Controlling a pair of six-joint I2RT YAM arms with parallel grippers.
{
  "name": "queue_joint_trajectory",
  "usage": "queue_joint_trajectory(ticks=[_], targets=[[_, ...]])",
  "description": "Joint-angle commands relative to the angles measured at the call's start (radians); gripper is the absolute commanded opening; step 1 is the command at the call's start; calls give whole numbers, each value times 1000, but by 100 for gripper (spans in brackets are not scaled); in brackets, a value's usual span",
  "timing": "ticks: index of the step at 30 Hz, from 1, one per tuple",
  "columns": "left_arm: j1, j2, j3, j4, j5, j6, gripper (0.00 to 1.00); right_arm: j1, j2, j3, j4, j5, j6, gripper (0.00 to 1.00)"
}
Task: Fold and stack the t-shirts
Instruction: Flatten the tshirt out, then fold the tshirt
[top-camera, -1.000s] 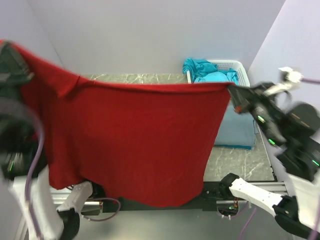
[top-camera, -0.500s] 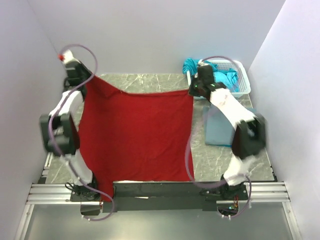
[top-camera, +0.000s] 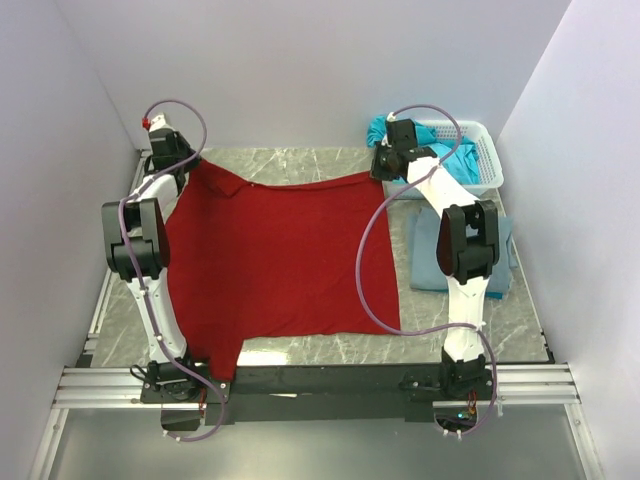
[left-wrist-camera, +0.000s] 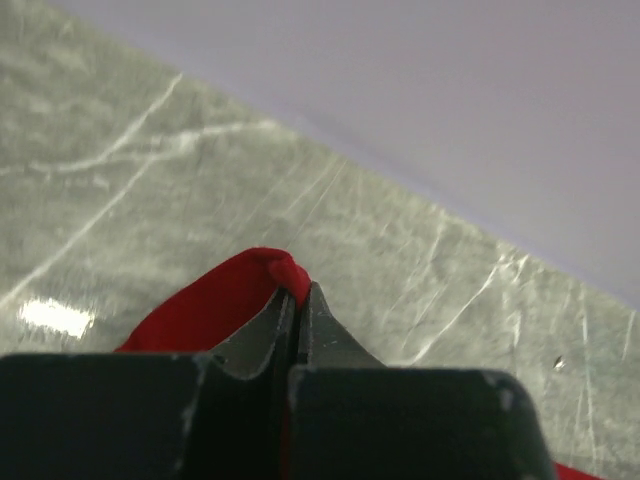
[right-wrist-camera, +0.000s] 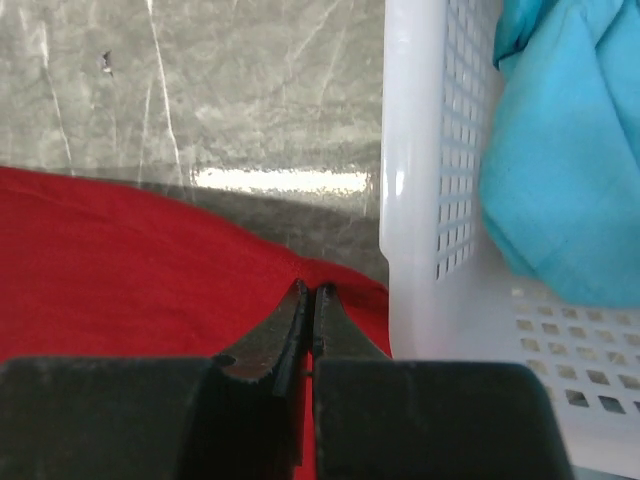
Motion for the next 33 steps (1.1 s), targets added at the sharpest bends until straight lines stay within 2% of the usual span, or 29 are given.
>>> queue_joint_trajectory(ticks=[1,13,16,21,29,33], targets=[[-1,-24,34,31,12,-10,1,-13,-22,32,-4,-14,-22,0],[-1,-282,-233,-63,-56,-143,1,-11,-131,-106,9,-9,-8,0],[-3,-356,-295,-115,-56,-177,1,-11,-155,-140,2,-3,-7,0],[-1,-487,-368,-289,-171,-218,0,-10,-204,-194,1,9,-11,0],[-6,-714,-525,-419,-209,-306,0,-10,-278,-261,-19,9,-23,0],[-13,-828,-595,-480,-274,-353,0,-10,-318,-296,-21,-3,-31,0]])
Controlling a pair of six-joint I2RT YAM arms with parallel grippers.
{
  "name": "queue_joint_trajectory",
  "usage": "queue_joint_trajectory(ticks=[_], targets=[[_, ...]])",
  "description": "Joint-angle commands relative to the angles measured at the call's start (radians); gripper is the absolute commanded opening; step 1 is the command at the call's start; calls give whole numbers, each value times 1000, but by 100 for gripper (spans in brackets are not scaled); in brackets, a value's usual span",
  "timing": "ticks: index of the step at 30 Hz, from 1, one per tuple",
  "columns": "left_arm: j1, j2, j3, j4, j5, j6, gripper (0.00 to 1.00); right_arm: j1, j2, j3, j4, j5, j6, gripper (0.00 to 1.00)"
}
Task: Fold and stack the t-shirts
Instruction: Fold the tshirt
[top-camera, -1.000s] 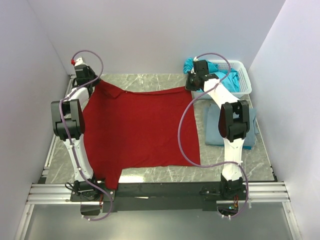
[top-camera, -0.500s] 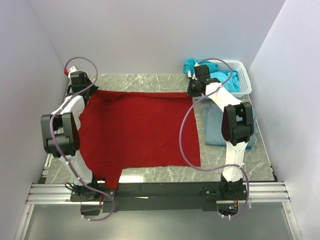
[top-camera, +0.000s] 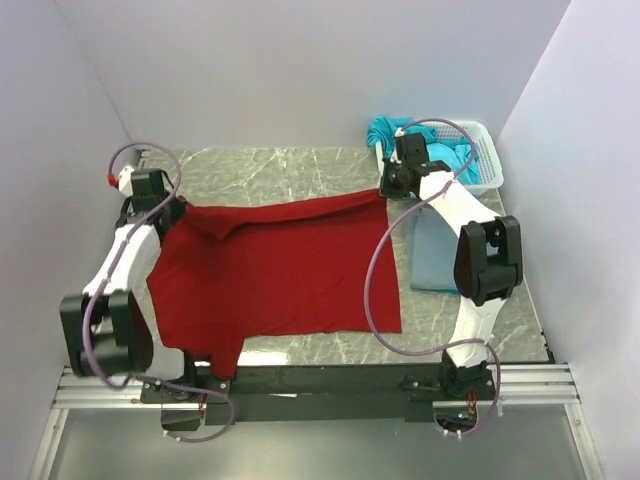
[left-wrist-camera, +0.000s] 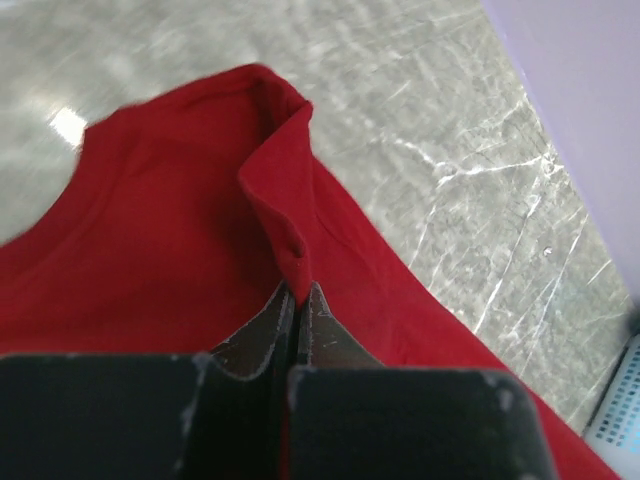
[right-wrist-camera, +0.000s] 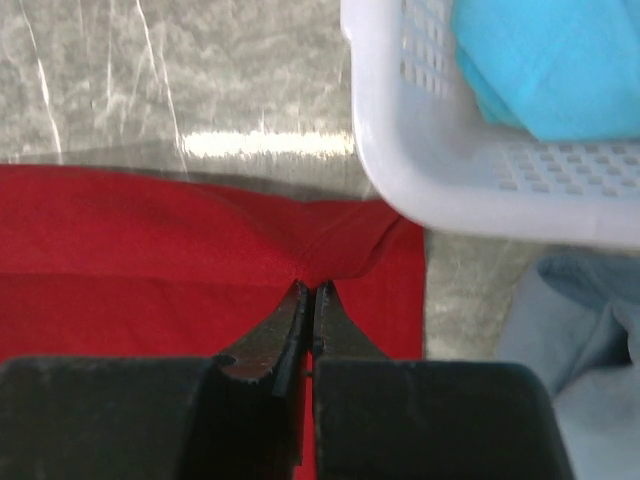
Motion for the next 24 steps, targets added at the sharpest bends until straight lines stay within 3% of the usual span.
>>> queue_joint_trajectory(ticks=[1,11,20,21,23,24], targets=[[-9,-117,-49,-73,-87,-79,0,-3,-91,-27,-2,0,-19,0],[-42,-335,-259,-127,-88,-175,0,0,-128,-83,-28,-3,-49,0],[-72,-403,-406,-181,-134,-223,1,15,-165,-189,-14,38,-23,4],[-73,-407,-414,-184,-134,-225,3,15,-166,-195,-21,58,-10,9],[-72,-413,-426,-193,-121,-222,21,17,-174,-217,-40,95,0,28],[-72,-413,-428,-201,-116,-222,32,18,-178,-225,-41,107,9,57]])
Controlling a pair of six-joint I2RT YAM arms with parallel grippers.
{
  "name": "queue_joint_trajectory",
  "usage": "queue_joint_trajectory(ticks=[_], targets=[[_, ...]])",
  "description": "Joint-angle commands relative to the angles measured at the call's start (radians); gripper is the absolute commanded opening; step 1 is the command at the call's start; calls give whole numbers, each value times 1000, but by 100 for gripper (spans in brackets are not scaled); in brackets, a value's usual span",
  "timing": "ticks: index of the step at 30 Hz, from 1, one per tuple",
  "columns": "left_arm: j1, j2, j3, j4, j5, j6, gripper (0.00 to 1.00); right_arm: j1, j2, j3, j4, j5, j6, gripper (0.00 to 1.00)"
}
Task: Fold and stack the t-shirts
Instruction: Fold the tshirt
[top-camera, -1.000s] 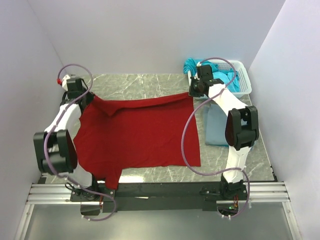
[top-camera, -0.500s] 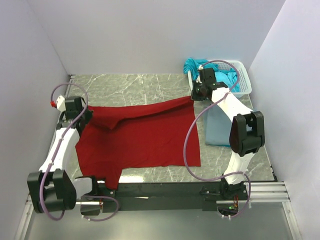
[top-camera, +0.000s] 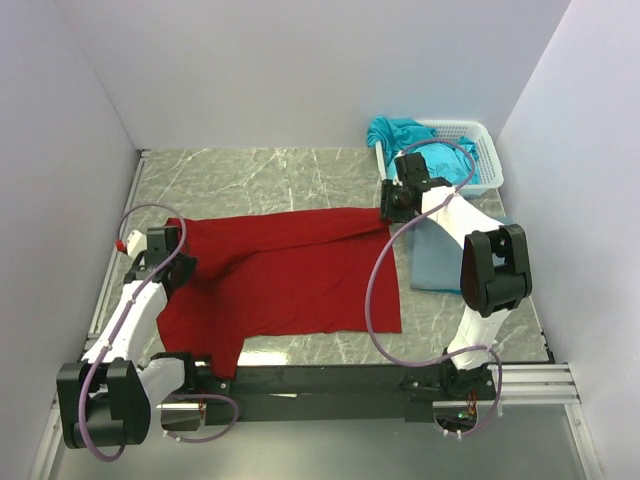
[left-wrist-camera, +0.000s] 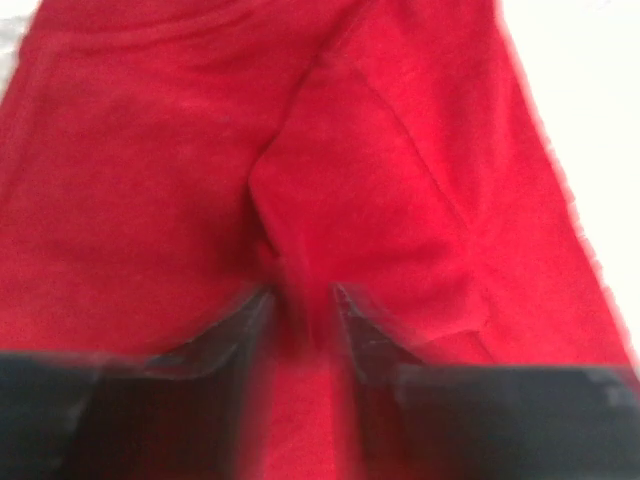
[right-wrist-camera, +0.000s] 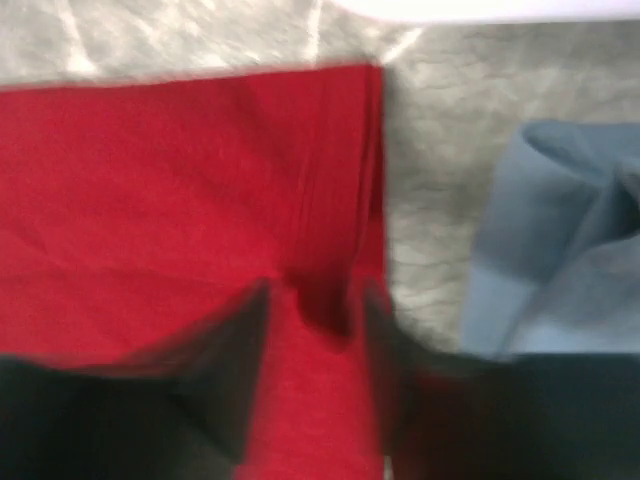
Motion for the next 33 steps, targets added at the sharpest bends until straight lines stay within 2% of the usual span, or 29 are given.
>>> queue_joint_trajectory(ticks=[1,2,3,6,13,18,22,27,33], targets=[[-3,-24,-3,-21,-2,-11,55,11,-78,-26,-8,99,15,67],[-3,-23,5,-30,-10,-8,84,14,-93,-36,-8,110,15,75],[-3,-21,17,-45,-28,-15,99,27,-102,-39,-5,118,11,83],[-4,-13,74,-67,-36,-14,99,69,-145,-42,4,139,-14,84],[-44,-56,46,65,142,24,99,196,-228,-104,63,107,-28,85],[-249,6,98,33,120,53,99,248,-256,-174,119,24,15,85],[-393,92,83,94,124,28,99,247,-285,-242,152,13,34,85],[-414,213,69,180,113,20,99,247,-302,-282,146,32,35,85],[-412,333,137,231,-10,56,100,247,-343,-323,149,50,32,85]])
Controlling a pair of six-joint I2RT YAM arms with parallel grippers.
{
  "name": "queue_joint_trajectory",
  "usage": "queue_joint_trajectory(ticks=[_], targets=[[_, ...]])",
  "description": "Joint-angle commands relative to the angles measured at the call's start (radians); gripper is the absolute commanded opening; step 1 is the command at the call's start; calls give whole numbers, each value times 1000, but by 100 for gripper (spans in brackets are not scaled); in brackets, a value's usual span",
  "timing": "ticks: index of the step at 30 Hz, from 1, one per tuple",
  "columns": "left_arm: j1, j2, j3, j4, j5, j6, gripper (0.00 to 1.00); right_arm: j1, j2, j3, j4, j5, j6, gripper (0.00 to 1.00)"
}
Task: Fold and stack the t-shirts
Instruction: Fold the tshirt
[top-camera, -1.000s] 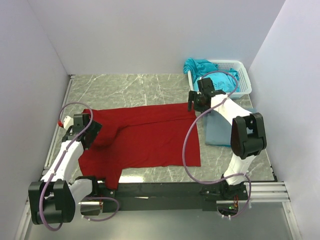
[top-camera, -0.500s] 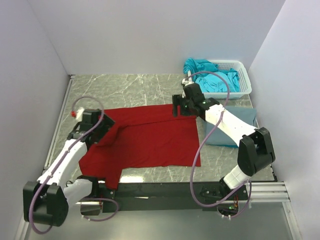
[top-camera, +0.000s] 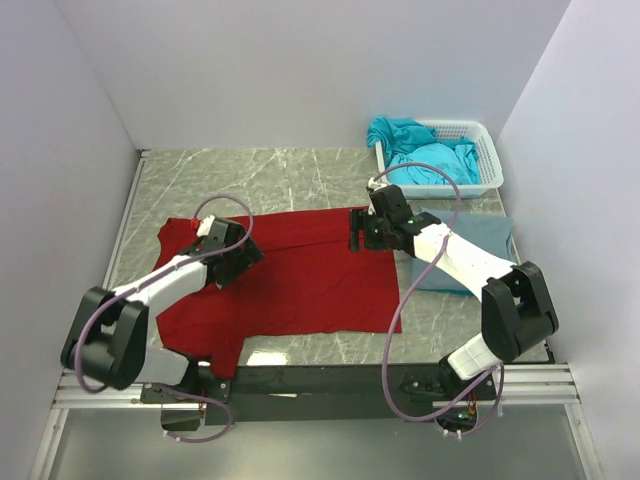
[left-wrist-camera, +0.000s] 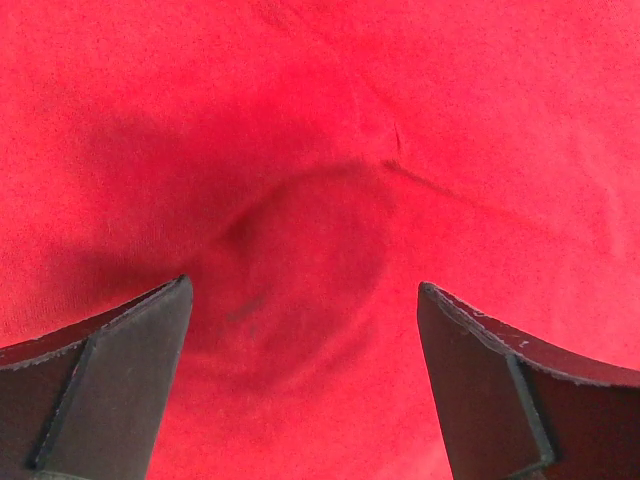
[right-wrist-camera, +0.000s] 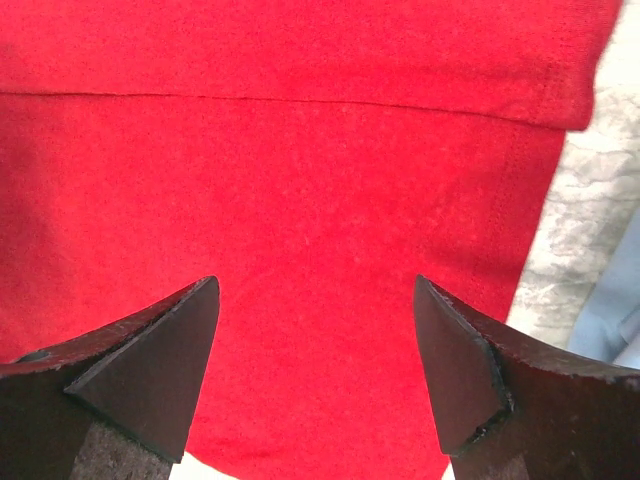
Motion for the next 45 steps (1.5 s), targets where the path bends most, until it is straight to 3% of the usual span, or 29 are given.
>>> queue_joint_trajectory(ticks=[1,9,20,27,35,41,45], targets=[[4,53,80,77,-110,33,99,-5,-63,-18,41,24,0,85],[37,164,200,28,-196,65,99,-4,-60,-26,19,73,-4,85],[102,193,241,-13,-140,168,99,-10,-29,-18,5,104,-6,85],[100,109,176,-16,-28,182,84,-8,-37,-23,1,105,-9,84],[100,119,151,-38,-36,190,59,-8,-31,-24,4,99,-12,85],[100,159,158,-61,-34,191,52,-11,-29,-26,1,105,-13,84],[100,171,154,-94,-52,179,52,-15,-28,-27,1,104,-15,85]])
